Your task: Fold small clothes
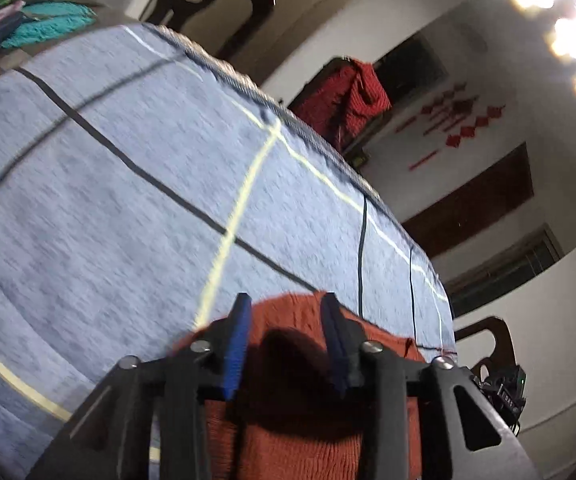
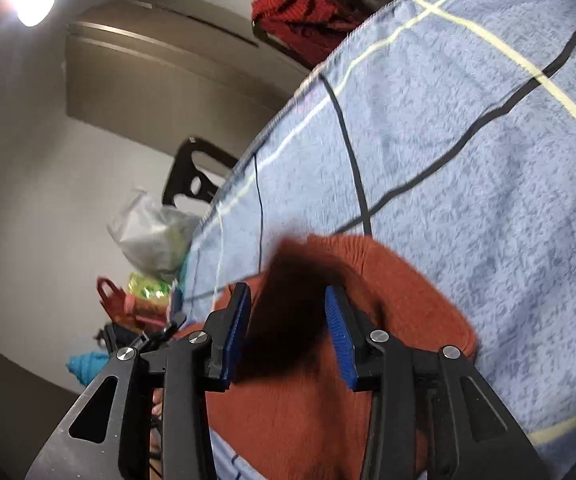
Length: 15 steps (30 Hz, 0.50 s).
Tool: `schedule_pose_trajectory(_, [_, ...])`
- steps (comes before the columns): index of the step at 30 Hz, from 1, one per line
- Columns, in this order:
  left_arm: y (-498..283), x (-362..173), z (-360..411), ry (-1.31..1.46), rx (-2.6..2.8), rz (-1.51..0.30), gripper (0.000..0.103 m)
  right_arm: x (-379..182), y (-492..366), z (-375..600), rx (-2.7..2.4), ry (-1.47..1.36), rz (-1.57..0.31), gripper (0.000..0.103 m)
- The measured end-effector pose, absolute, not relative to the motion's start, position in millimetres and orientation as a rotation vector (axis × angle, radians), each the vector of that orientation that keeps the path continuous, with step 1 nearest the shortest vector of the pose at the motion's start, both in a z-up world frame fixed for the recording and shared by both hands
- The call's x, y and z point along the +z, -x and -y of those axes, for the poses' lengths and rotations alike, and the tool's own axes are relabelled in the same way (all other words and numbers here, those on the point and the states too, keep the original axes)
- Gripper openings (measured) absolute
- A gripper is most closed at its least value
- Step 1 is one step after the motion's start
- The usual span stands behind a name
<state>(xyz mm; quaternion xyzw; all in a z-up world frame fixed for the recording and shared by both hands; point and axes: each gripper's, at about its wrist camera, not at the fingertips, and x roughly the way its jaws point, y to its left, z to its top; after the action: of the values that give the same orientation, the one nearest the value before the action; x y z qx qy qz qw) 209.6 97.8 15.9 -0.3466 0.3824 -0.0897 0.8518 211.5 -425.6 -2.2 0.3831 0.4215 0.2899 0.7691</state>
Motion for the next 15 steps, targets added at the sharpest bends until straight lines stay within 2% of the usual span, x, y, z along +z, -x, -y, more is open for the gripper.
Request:
schedule_pose_trajectory(5, [-187, 18, -109, 0.702, -0.155, -0.799, 0.039, 2, -193, 440, 0.581, -0.834, -0.853, 0.041])
schedule_pose_trajectory(15, [-119, 27, -68, 0.523, -0.277, -0.824, 0.043, 23, -101, 421, 0.629, -0.514, -0.822, 0.041])
